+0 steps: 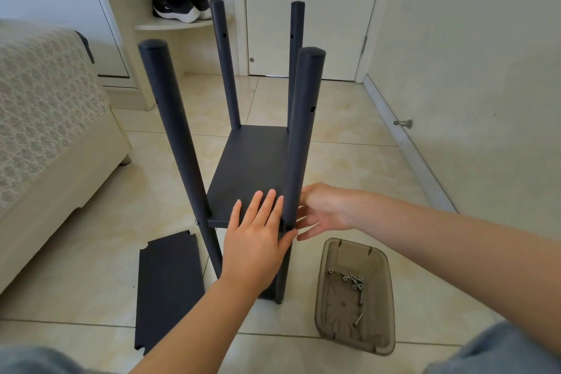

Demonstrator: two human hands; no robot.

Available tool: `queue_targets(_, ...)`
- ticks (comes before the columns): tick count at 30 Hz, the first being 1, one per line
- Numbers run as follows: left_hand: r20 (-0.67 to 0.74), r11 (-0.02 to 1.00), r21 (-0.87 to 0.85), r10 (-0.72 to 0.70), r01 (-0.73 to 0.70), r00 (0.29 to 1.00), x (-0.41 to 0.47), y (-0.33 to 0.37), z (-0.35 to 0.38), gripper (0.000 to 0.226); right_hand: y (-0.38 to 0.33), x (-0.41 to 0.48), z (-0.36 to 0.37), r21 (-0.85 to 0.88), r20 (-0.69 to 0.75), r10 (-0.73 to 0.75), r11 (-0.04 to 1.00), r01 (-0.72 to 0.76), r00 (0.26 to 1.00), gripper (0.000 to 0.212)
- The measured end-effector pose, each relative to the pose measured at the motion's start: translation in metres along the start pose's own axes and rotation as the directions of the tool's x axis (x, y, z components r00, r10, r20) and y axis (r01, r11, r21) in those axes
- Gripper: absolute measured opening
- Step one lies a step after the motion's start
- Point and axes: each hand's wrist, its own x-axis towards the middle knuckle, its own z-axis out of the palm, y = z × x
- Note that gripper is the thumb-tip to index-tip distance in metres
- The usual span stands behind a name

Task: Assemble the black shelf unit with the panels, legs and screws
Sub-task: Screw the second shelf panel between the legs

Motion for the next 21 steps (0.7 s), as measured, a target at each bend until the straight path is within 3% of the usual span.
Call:
queue_targets(3, -0.023, 1.000, -0.006, -0.008, 0.008, 1.000, -0.002, -0.001, 0.002, 0.066, 0.004, -0.002, -0.006, 0.040, 0.004, 0.003, 0.999, -0.003, 1.000, 0.032)
queue_targets(8, -0.060, 0.999, -0.031, -0.021, 0.019, 0.998, -0.003, -0.002, 0.009, 0.065, 0.022, -0.015, -0.024, 0.094, -0.004, 0.003, 0.996, -0.002, 1.000, 0.023)
queue_targets(12, -0.070, 0.998, -0.057, -0.040, 0.036, 0.997, -0.004, -0.002, 0.013, 0.065, 0.051, -0.017, -0.046, -0.041, -0.036, 0.028, 0.999, -0.030, 0.999, 0.033)
queue_targets(17, -0.102, 0.997, -0.066, -0.043, 0.037, 0.994, -0.005, 0.000, 0.018, 0.061, 0.091, 0.004, -0.068, -0.230, -0.120, 0.050, 0.970, -0.077, 0.992, 0.022)
queue_targets(21, -0.118, 0.997, -0.067, -0.049, 0.042, 0.992, -0.004, 0.001, 0.021, 0.061, 0.127, 0.032, -0.075, -0.360, -0.103, 0.158, 0.915, -0.184, 0.982, 0.011)
